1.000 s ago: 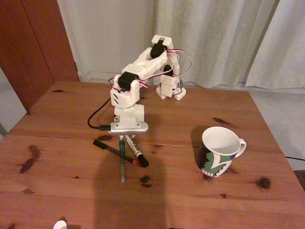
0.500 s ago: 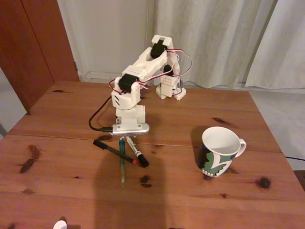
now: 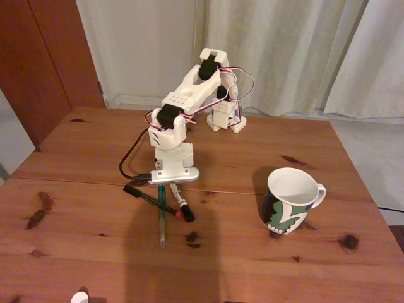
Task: Clean up the desk and place the pens and markers into the cup
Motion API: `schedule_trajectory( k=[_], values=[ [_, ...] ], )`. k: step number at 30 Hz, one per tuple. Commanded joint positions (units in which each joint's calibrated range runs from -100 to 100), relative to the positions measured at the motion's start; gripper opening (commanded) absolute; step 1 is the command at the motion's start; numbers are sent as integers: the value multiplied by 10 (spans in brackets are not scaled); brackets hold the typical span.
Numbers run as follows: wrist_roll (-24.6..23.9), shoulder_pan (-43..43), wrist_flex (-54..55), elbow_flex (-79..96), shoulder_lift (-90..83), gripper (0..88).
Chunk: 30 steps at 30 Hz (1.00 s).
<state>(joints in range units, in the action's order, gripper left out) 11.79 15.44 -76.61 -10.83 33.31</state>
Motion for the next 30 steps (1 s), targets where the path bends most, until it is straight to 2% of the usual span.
schedule_trajectory(
  k=[1, 4, 9, 20, 30],
  values=[
    [4, 0, 4, -10, -3, 147],
    [4, 0, 4, -10, -3, 135],
    [3, 0, 4, -10, -5, 0],
    [-1, 1, 3, -3, -29, 8],
    [-44, -6, 4, 105, -265, 8]
  ],
)
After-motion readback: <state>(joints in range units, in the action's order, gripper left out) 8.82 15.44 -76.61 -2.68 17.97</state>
